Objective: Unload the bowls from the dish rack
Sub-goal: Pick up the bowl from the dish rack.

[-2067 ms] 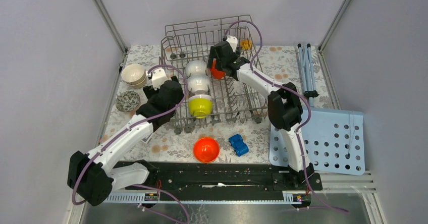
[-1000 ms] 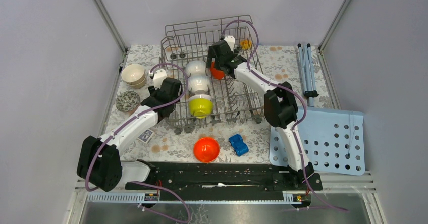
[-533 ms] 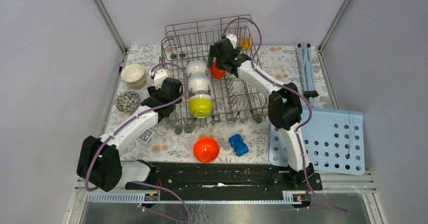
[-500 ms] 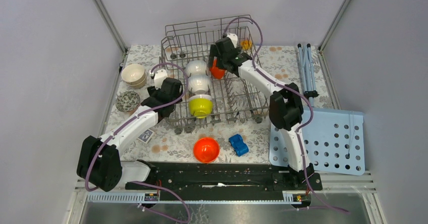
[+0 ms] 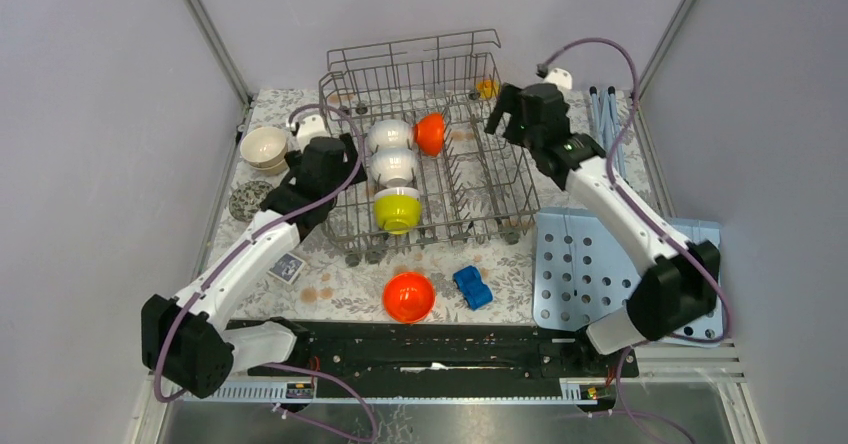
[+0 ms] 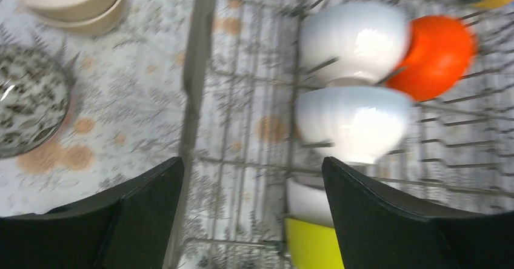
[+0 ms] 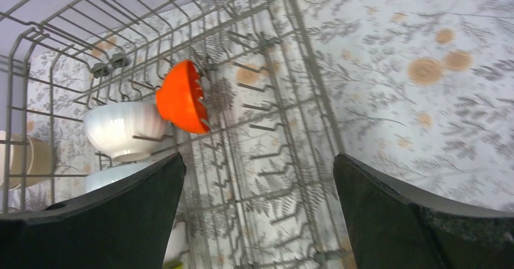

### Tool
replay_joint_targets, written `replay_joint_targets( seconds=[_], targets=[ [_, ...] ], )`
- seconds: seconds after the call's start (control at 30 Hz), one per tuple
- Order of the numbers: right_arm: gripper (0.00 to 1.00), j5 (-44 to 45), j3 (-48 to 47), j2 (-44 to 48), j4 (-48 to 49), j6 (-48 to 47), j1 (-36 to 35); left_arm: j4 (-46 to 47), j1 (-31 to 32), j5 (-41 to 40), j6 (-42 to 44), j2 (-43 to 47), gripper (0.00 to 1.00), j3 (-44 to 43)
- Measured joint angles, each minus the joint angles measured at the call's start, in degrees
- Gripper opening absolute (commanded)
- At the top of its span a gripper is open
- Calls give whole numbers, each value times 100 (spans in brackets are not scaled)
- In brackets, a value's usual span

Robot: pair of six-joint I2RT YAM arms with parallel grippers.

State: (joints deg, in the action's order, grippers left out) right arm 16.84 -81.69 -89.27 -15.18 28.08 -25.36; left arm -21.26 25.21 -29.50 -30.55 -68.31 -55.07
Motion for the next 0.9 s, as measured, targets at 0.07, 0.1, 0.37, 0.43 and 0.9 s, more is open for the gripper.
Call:
replay_joint_targets(
  seconds=[0.07, 0.1, 0.37, 0.43, 0.9],
  targets=[
    [100, 103, 560, 514, 181, -2, 81, 33, 37, 223, 57, 24, 93, -260],
    [100, 144, 811, 715, 258, 11, 120, 66, 111, 308, 103, 17, 94, -422],
    [98, 192, 2546, 1375, 734, 391, 433, 223, 1526, 380, 636, -1272, 96, -2100],
    [96, 197, 2686, 1375, 739, 417, 435, 267, 1644, 378, 743, -1735, 96, -2498],
    [50, -310, 3469, 1572, 1211, 673, 470, -46, 1585, 238, 1298, -3654, 92, -4258]
  ],
)
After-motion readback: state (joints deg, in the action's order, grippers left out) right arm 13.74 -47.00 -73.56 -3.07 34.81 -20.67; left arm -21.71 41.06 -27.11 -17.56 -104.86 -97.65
